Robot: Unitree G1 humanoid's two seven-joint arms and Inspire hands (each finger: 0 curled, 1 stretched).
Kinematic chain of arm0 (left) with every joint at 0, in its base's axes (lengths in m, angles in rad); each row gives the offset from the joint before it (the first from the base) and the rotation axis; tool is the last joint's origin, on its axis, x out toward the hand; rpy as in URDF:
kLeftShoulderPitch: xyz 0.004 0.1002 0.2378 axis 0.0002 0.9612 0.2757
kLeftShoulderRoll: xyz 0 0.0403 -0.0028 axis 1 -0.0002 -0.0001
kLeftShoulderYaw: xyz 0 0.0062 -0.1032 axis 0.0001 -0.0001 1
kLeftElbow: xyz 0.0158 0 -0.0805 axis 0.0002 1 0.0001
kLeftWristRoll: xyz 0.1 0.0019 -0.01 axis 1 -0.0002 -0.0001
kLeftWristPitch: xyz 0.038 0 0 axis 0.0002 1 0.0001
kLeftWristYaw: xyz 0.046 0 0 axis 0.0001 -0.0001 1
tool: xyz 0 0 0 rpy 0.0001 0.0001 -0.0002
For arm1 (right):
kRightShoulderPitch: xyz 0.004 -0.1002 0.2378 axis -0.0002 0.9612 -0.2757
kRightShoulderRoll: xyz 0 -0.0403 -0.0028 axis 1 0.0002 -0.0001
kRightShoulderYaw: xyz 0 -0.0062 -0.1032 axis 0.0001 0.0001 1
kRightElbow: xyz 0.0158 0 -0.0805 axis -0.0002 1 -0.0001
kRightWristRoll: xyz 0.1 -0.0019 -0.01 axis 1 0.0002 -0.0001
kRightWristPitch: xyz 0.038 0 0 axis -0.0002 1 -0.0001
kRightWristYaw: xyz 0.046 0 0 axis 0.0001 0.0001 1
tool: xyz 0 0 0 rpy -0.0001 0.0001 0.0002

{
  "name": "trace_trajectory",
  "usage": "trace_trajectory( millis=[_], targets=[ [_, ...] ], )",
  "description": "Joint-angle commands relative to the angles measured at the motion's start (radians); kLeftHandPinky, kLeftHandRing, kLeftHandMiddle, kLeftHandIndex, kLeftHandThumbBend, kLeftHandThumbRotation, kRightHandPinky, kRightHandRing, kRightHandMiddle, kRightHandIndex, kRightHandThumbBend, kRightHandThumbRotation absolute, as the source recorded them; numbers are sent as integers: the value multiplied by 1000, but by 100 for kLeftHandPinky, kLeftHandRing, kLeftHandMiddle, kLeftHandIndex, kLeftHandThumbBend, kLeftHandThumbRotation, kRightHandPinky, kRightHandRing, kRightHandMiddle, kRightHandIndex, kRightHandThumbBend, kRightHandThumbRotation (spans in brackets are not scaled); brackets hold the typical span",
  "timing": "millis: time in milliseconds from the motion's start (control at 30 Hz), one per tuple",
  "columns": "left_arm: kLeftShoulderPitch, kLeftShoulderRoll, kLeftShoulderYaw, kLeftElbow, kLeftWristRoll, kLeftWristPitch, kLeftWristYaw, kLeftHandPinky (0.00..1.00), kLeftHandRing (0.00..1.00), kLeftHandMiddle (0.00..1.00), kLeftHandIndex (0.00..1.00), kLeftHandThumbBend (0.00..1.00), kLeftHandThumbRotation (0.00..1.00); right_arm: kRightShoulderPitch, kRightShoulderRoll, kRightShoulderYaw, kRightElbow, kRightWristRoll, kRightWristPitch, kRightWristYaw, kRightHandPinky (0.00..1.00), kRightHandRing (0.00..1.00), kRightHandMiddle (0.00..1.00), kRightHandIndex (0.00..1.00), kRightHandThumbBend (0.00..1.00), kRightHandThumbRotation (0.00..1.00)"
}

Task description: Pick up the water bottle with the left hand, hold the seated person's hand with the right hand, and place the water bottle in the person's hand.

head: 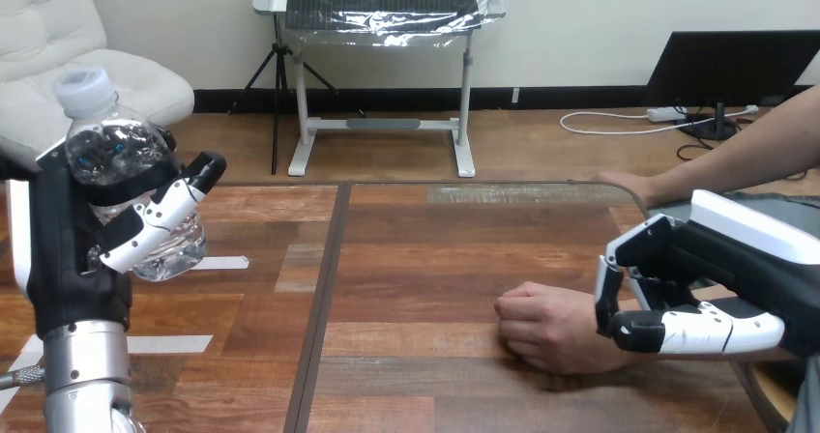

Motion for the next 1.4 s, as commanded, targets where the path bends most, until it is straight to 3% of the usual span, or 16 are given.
trace_trajectory(
  millis=[0, 400, 833, 1367],
  targets=[
    [-41, 2, -5, -50, 6, -15, 4, 24, 29, 34, 40, 60, 0, -81, 24, 14, 5, 20, -29, -21, 4, 7, 14, 41, 100, 100],
    [-42, -3, -7, -54, -4, -12, 2, 24, 29, 34, 40, 60, 0, -126, 36, 47, 12, 46, -47, -8, 6, 9, 16, 40, 100, 100],
    [-40, -3, -4, -56, 1, -11, 5, 24, 29, 34, 40, 61, 0, -165, 35, 86, 11, 52, -31, -5, 11, 15, 22, 40, 100, 100],
    [-33, -6, -2, -56, 0, -18, 4, 24, 30, 35, 40, 61, 0, -171, 38, 100, 14, 46, -33, -11, 8, 11, 19, 40, 100, 100]
  ],
)
